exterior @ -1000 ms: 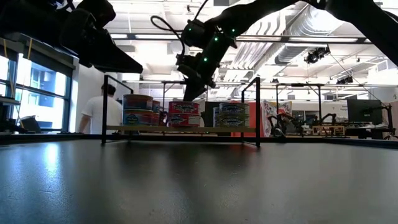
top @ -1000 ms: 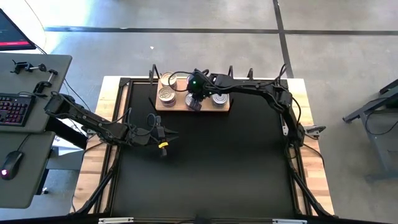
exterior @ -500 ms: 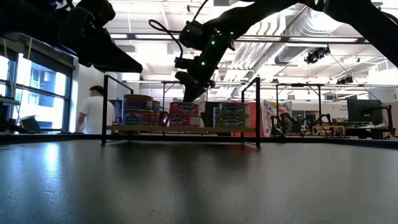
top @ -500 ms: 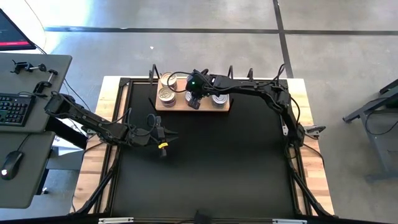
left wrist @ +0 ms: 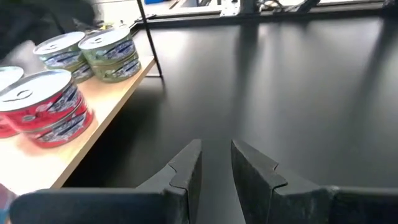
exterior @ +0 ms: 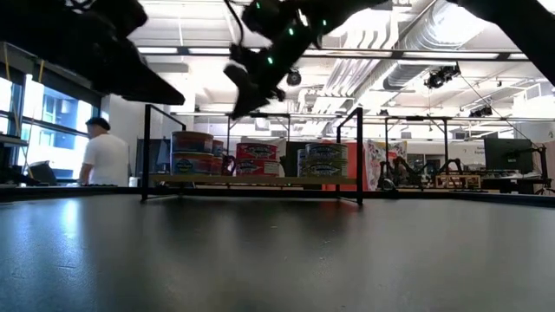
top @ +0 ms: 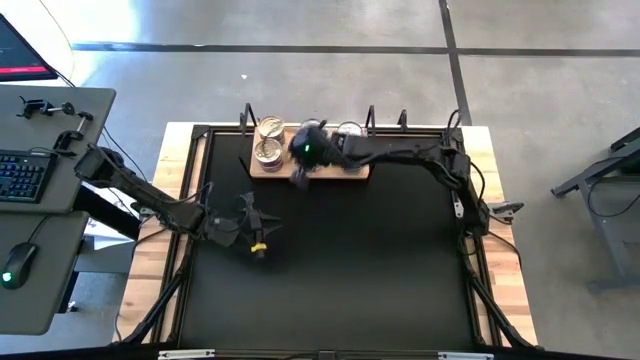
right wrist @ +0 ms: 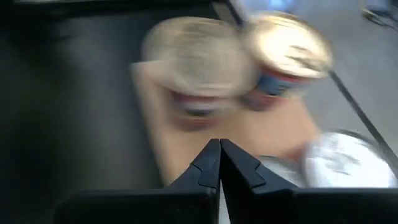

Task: Stack canned seafood by type on shelf
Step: Return to Home Position

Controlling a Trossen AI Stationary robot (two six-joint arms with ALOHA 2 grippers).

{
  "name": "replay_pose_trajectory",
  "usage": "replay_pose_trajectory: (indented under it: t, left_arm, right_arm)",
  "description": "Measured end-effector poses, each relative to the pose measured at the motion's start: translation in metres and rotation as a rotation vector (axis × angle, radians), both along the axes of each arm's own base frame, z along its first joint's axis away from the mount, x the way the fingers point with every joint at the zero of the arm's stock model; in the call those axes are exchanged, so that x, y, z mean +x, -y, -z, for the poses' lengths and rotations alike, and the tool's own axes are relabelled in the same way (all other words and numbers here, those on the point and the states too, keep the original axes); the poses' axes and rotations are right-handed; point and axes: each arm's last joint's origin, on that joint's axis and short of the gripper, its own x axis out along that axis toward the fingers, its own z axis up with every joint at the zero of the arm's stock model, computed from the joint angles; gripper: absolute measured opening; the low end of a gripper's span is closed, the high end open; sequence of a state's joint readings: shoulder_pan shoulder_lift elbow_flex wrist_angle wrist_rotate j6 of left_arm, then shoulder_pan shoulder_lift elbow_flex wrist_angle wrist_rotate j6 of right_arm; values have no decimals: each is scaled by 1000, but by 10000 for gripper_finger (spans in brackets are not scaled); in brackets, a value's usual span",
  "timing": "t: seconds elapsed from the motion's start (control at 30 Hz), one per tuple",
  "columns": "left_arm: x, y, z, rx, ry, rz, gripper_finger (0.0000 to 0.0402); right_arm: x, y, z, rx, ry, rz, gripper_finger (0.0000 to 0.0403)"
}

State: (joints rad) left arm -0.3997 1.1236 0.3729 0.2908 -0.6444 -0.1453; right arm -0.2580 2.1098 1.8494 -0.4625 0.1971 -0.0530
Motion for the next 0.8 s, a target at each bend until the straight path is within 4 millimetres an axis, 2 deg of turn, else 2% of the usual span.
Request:
replay_pose_trajectory:
  t: [0.2, 0.33, 0.5, 0.57, 0.8]
  left_arm:
    - [-15, 21, 5, 62, -25, -21, 76]
    - [-25, 30, 9, 81, -35, -43, 76]
    - [-31, 36, 10, 111, -22, -69, 76]
    - [-32, 36, 10, 122, -23, -74, 76]
    - [-28, 28, 10, 172, -19, -143, 76]
  right_arm:
    - [8, -66, 8, -6, -85, -173, 0]
    - [-4, -89, 26, 97, -112, -247, 0]
    - [-46, -105, 39, 168, -88, -199, 0]
    - [-71, -113, 45, 193, -65, -196, 0]
    - [-167, -128, 45, 252, 112, -188, 0]
